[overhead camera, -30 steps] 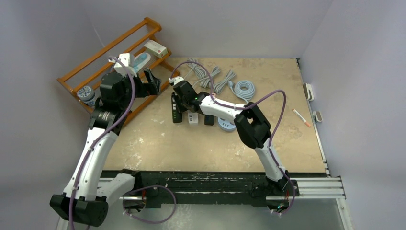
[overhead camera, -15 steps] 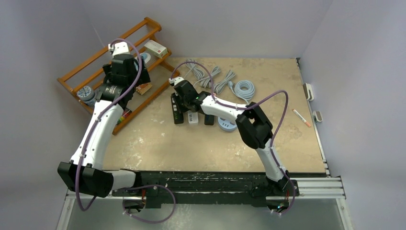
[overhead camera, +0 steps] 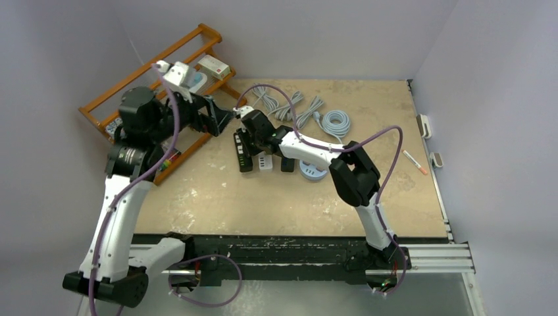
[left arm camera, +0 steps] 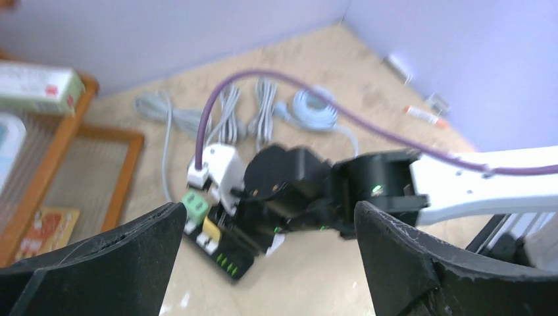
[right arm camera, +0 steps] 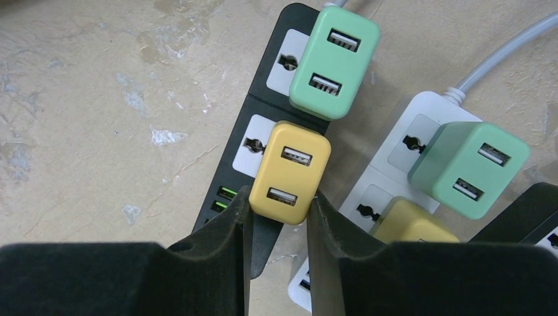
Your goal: Pull the plug off the socket
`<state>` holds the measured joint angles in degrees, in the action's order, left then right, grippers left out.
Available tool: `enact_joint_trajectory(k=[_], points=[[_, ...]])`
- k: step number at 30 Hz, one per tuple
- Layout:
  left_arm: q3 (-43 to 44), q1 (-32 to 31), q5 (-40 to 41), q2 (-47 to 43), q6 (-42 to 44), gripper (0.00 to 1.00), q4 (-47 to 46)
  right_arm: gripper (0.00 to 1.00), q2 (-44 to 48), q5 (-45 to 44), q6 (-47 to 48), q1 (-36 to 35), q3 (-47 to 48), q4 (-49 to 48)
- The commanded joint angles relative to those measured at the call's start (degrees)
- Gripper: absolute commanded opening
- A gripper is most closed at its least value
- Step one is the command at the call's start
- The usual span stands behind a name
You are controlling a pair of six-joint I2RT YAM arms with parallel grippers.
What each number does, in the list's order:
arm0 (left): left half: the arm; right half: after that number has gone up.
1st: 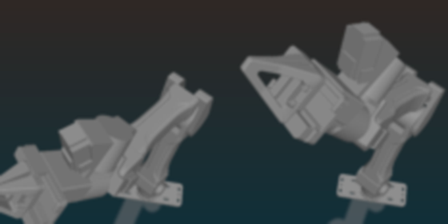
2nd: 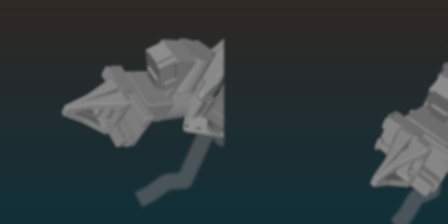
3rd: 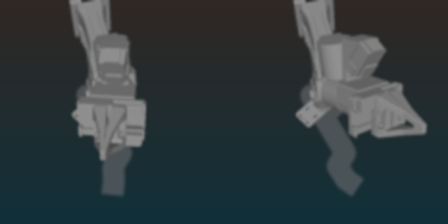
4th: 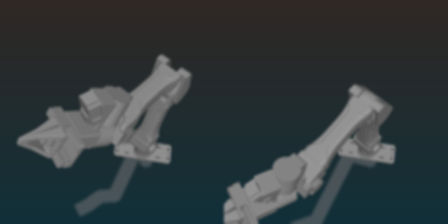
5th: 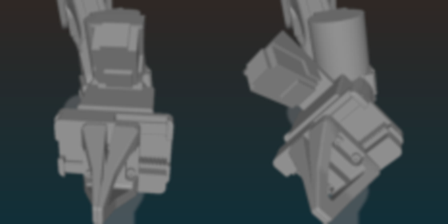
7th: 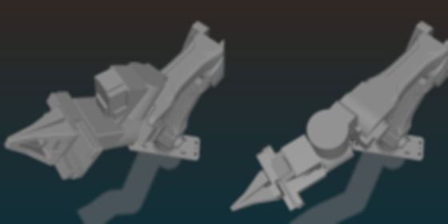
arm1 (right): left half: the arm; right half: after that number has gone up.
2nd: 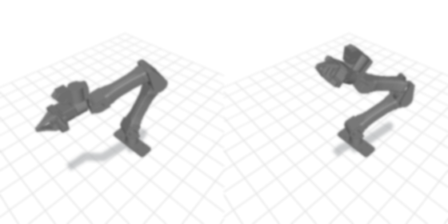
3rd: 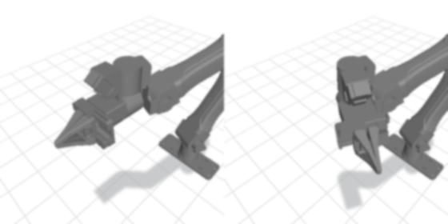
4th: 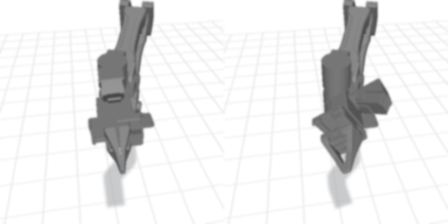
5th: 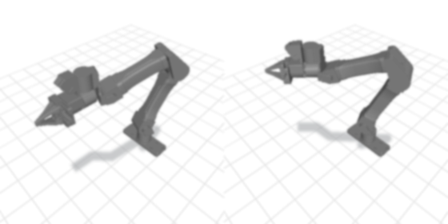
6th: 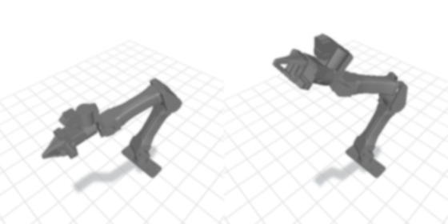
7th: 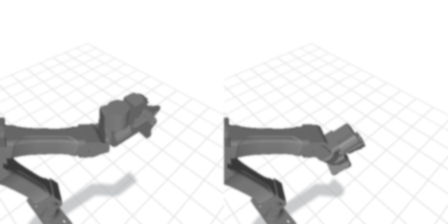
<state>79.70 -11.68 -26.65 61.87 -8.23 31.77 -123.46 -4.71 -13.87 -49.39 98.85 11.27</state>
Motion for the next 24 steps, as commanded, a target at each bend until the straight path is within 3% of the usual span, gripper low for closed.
enact_joint_trajectory(k=[1, 6, 12, 17, 24], points=[[2.0, 1.0, -1.8, -0.8, -7.5, 1.0, -12.6, 0.0, 6.0, 1.5, 0.8, -0.2, 0.0, -4.0], [7.4, 1.0, 20.1, 5.4, -11.2, 0.98, -7.5, 0.0, 6.3, 1.5, 0.5, -0.2, -0.5, -4.4], [0.3, 1.0, 39.3, 3.1, -15.3, 0.98, -16.8, 0.0, 6.9, 1.7, 0.4, -0.2, -1.3, -3.8], [-5.6, 1.0, 42.8, 2.2, -16.1, 0.99, -25.2, 0.0, 6.9, 2.3, 0.3, -0.2, -2.0, -4.9], [-1.4, 1.0, 51.3, 5.2, 2.7, 0.99, -20.1, 0.0, 9.9, 2.1, -0.4, -0.2, -7.8, -8.7]])
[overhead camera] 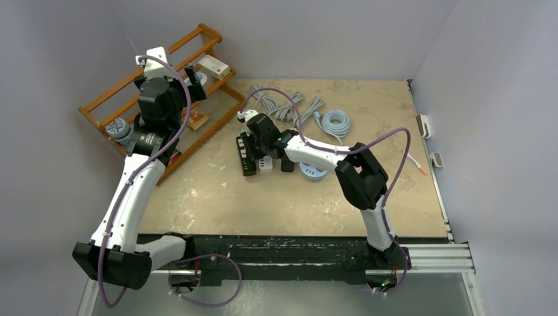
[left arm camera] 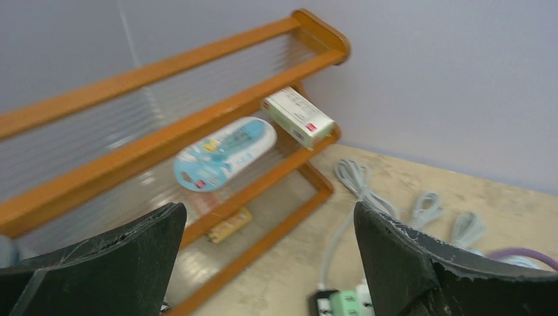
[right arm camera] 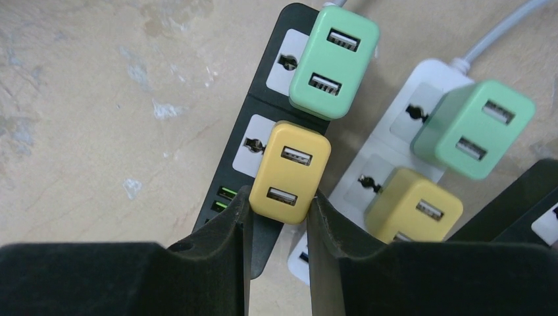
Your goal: Pull the plug off the socket
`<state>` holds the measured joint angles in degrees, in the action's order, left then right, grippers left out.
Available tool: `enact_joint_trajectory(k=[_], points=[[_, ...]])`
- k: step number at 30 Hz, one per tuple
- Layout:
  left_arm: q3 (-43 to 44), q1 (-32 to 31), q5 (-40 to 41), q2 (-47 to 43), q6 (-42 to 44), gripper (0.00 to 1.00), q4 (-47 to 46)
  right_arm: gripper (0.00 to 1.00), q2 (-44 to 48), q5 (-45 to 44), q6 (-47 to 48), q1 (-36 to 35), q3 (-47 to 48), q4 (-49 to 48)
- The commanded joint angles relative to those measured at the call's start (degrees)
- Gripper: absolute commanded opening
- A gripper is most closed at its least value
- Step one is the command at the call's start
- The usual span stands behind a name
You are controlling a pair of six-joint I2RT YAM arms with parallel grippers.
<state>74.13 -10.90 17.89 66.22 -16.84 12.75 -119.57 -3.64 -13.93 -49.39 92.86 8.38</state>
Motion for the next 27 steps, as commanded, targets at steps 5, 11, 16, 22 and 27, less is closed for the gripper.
enact_joint_trajectory(k=[5, 11, 16, 22, 27], points=[[19.9, 0.3, -14.5, 6.3, 16.7, 0.95, 21.8, 0.0, 7.4, 0.9, -0.6, -0.2, -3.0, -6.3], [10.7, 5.8, -55.4, -2.8, 8.6, 0.98, 7.8, 0.0, 10.2, 1.9, -0.4, -0.2, -6.1, -7.7], [8.4, 9.9, -28.8, -2.1, -3.2, 0.98, -4.9, 0.0, 12.9, 3.6, -1.1, -0.2, -10.0, -9.4], [8.7, 9.9, 3.9, 9.7, -3.3, 0.93, -10.6, 0.0, 14.6, 5.0, -0.8, -0.3, -12.9, -10.9], [14.2, 11.1, 18.7, 30.2, -4.8, 0.84, -10.8, 0.0, 17.8, 5.9, -1.3, -0.3, -17.0, -13.0]])
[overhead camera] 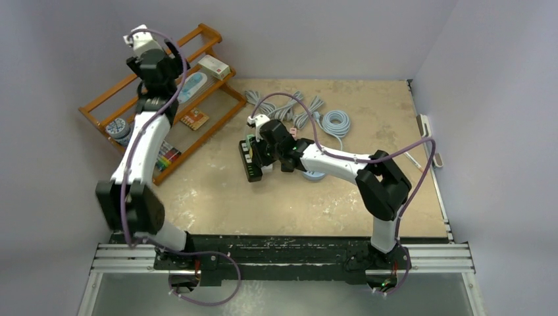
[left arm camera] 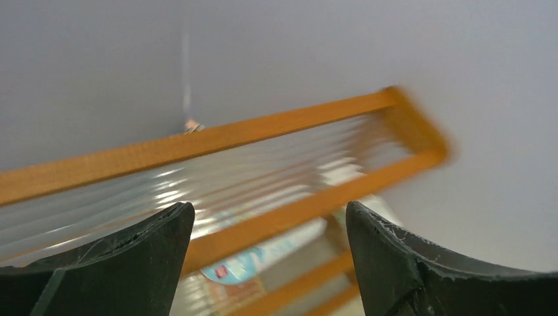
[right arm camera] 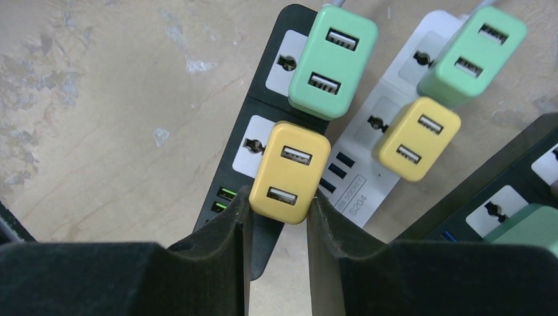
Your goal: Pull the plug off the socket
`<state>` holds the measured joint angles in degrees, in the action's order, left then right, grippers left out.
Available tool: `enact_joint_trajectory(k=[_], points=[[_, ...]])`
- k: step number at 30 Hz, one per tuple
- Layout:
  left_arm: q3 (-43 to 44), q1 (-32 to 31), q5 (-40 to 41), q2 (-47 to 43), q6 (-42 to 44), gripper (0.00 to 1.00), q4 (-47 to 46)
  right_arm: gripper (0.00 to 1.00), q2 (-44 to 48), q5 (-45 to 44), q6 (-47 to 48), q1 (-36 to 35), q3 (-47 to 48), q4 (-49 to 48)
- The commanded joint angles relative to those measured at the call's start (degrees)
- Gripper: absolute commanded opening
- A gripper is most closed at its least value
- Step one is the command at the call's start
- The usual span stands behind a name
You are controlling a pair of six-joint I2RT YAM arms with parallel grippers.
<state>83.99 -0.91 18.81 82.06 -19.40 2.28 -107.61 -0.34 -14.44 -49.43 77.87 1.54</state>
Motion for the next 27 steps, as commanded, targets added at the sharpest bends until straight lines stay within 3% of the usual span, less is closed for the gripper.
enact_joint_trajectory(k=[1, 3, 4, 6, 8, 12, 16, 19, 24, 27], points=[[8.6, 1.5, 18.8, 19.6, -2.8, 0.83, 6.2, 0.0, 6.5, 3.1, -0.9, -0.2, -2.9, -7.0], [21.1, 0.8, 20.5, 27.8, -4.9, 0.83, 22.3, 0.0, 7.2, 3.7, -0.8, -0.2, -3.6, -7.2], [21.9, -0.6, 20.2, 27.5, -2.6, 0.83, 21.8, 0.0, 7.5, 3.4, -0.8, -0.2, -3.8, -6.9], [14.2, -4.0, 22.7, 23.0, 2.8, 0.85, 11.5, 0.0, 8.5, 2.7, -0.5, -0.2, -4.7, -7.5], [8.2, -5.1, 21.6, 18.5, 3.1, 0.86, 6.8, 0.0, 9.4, 2.7, 0.3, -0.2, -5.7, -8.4], [2.9, -5.2, 3.0, 11.2, 3.4, 0.87, 7.6, 0.0, 8.9, 4.1, 0.6, -0.2, -5.5, -8.4], [10.6, -5.2, -15.2, 10.5, 8.2, 0.88, 22.6, 0.0, 7.9, 4.2, 1.0, -0.2, -5.5, -8.3], [15.9, -5.2, -22.7, 8.2, 11.6, 0.87, 31.0, 0.0, 6.6, 2.9, 1.5, -0.2, -4.3, -7.6], [16.2, -5.2, -34.7, -0.9, 17.7, 0.9, 34.5, 0.0, 3.8, 3.0, 1.8, -0.2, -1.1, -5.7], [13.8, -4.8, -49.6, -7.2, 20.9, 0.9, 35.7, 0.0, 2.6, 4.0, 1.9, -0.2, 0.0, -5.4]])
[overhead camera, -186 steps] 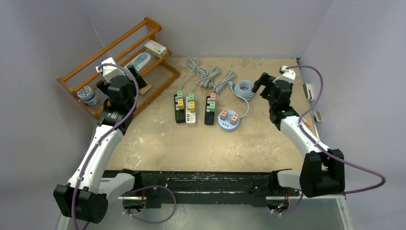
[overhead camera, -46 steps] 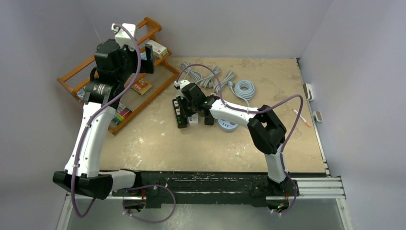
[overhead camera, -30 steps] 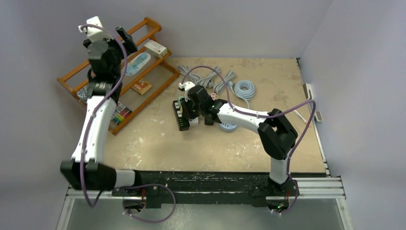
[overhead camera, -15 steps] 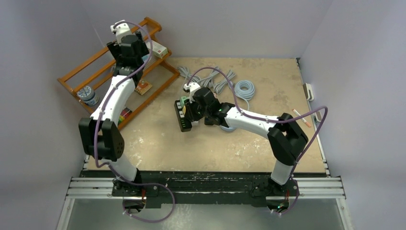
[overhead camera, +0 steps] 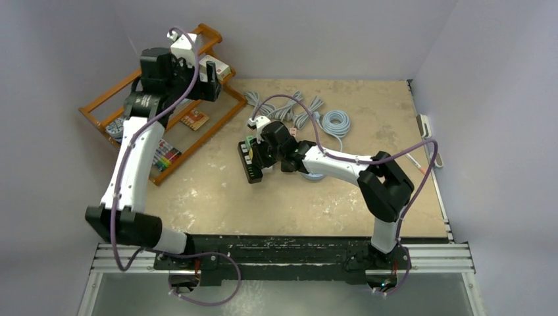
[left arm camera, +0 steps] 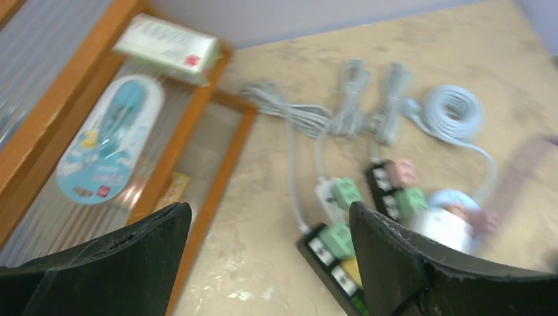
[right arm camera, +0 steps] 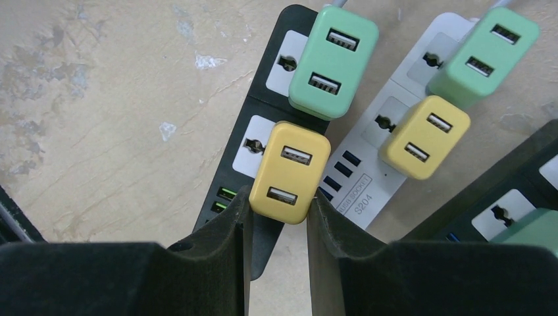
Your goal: Pull the plug off the socket
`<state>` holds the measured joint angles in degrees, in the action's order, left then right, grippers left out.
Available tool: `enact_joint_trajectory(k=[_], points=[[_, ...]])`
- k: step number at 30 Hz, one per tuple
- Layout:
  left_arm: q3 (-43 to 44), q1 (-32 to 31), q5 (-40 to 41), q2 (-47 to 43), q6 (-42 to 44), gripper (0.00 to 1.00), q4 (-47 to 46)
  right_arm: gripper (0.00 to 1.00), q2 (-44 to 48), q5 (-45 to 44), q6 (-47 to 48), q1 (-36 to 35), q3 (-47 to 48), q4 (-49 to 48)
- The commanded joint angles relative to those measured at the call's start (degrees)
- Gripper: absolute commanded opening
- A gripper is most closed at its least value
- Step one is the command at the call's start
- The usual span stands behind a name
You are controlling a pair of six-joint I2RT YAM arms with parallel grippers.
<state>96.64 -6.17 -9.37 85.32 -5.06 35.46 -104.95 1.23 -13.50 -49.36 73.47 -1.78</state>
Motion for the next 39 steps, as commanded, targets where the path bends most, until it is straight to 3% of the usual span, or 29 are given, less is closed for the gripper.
enact_joint_trajectory(k=[1, 2, 4, 6, 9, 11, 14, 18, 22, 35, 39], points=[[-2.5, 1.8, -26.0, -13.6, 4.0, 0.9, -5.3, 0.0, -0.4, 2.8, 1.0, -0.3, 4.9, -1.9], [-6.4, 4.3, -33.8, -16.8, -1.2, 0.91, -14.5, 0.0, -0.7, 3.5, 1.1, -0.3, 5.1, -1.7], [-13.6, 9.2, -41.4, -20.1, -18.0, 0.91, -36.6, 0.0, -1.2, 4.9, 1.1, -0.3, 5.4, -2.1], [-15.0, 10.2, -42.3, -19.4, -28.0, 0.92, -46.2, 0.0, -1.4, 5.3, 1.3, -0.3, 5.5, -2.5], [-12.5, 10.1, -35.1, -17.6, -30.4, 0.92, -41.6, 0.0, -0.5, 5.2, 1.7, -0.3, 4.6, -3.7], [-12.7, 10.0, -23.8, -19.7, -28.3, 0.92, -33.7, 0.0, 1.3, 5.0, 1.9, -0.3, 3.1, -5.3], [-19.7, 9.5, -6.9, -27.9, -25.5, 0.9, -26.3, 0.0, 2.9, 4.7, 2.7, -0.3, 1.6, -7.6], [-32.0, 9.4, 2.2, -39.4, -24.2, 0.91, -24.4, 0.0, 2.2, 5.0, 3.6, -0.3, 2.9, -6.3], [-33.9, 9.4, 4.3, -39.9, -21.1, 0.9, -17.9, 0.0, 1.5, 4.9, 3.9, -0.3, 3.2, -6.0], [-43.7, 9.5, 2.8, -38.1, -21.3, 0.9, -24.3, 0.0, 2.0, 6.8, 3.3, -0.3, 3.3, -7.2], [-49.4, 9.4, -0.9, -38.9, -25.2, 0.9, -27.0, 0.0, 2.1, 7.3, 3.8, -0.2, 3.2, -8.8]])
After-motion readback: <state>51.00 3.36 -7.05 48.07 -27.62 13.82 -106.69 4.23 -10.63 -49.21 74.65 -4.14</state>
